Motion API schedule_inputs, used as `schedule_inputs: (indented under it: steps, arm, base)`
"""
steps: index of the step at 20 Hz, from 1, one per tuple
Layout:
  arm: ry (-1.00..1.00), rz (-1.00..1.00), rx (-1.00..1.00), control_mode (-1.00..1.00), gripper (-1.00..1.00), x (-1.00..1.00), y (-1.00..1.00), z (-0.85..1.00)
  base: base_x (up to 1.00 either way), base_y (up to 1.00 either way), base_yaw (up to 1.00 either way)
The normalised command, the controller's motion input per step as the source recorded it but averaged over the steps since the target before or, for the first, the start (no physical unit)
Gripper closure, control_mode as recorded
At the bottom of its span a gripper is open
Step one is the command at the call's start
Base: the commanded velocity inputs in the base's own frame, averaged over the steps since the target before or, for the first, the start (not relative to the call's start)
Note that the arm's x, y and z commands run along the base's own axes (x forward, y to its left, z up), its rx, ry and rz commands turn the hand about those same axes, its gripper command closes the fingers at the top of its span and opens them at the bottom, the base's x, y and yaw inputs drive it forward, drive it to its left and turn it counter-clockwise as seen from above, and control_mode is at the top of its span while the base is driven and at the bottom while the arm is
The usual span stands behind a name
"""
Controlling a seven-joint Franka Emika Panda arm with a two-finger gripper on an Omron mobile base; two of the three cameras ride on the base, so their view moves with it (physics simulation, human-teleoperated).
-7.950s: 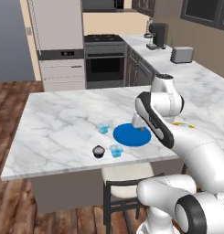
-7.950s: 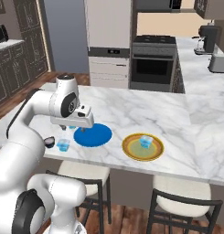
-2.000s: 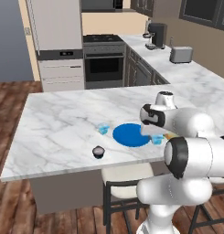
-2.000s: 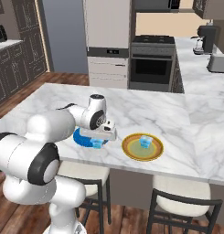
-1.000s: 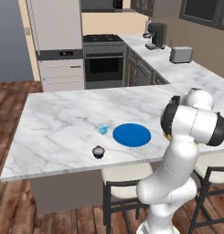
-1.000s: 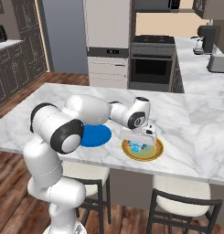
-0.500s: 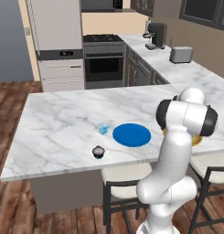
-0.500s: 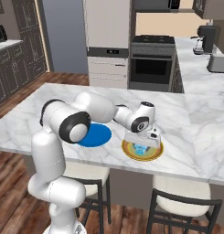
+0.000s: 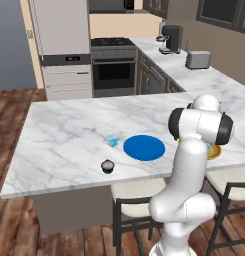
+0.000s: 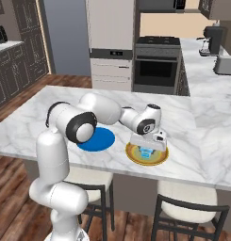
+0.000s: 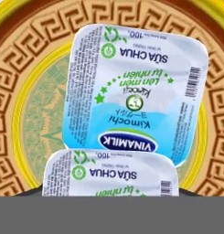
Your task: Place two yogurt containers on each plate.
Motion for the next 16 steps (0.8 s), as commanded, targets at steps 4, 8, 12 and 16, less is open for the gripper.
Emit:
schedule_inputs:
  steps: [4,8,12,16]
  arm:
    - [-0.01,0.0,0.0,-1.0,-1.0,0.0,0.0,-0.1]
    - [0.0,0.0,0.0,-1.0,-1.0,0.0,0.0,0.0]
    - [0.0,0.0,0.0,-1.0,-1.0,-0.06,0.0,0.0]
    - [-0.01,0.0,0.0,-1.0,-1.0,-0.14,0.0,0.07]
  base:
    - [0.0,0.0,0.0]
    - [0.0,0.0,0.0]
    - [0.0,0.0,0.0]
    - [0.0,0.0,0.0]
